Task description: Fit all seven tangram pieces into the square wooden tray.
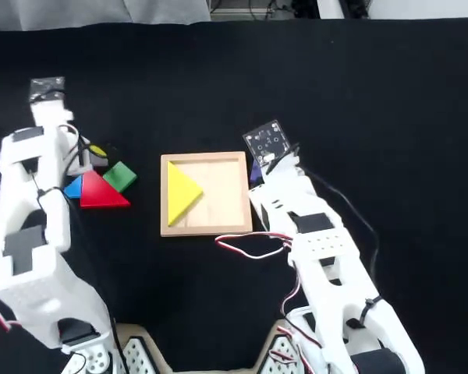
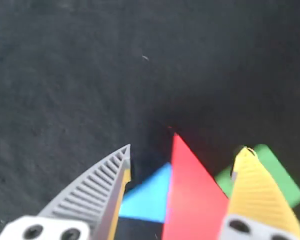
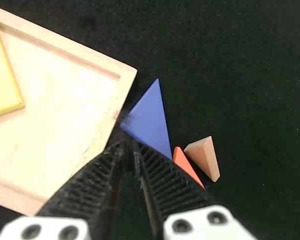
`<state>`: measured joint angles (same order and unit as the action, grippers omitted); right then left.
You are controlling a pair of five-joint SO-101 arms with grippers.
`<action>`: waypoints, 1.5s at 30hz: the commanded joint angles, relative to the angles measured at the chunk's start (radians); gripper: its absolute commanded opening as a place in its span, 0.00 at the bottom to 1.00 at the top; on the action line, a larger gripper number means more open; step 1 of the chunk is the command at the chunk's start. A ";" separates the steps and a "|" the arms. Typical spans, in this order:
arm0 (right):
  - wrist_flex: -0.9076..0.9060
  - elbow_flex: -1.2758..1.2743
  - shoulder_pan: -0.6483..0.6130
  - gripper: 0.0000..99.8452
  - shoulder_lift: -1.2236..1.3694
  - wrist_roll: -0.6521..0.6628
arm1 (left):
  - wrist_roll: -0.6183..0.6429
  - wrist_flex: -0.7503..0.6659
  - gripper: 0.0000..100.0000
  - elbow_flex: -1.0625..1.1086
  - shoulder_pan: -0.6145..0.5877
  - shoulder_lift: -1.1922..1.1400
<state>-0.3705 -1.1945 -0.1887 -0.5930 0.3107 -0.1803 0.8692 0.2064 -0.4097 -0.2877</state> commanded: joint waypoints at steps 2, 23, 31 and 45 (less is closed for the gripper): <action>0.021 0.005 0.012 0.01 -0.033 -0.002 | -0.031 0.097 0.32 -0.165 -0.010 -0.103; 0.021 0.005 0.012 0.01 -0.033 -0.002 | -0.143 0.477 0.15 -0.470 0.154 -0.264; 0.021 0.007 0.014 0.01 -0.033 -0.002 | -0.229 0.635 0.12 -0.493 0.280 -0.267; 0.021 0.007 0.014 0.01 -0.035 -0.002 | -0.178 0.697 0.12 -0.288 0.157 -0.018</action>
<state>-0.3705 -1.1945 -0.1887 -0.5930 0.3107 -0.4242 1.5766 -0.1834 -0.1841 -0.4657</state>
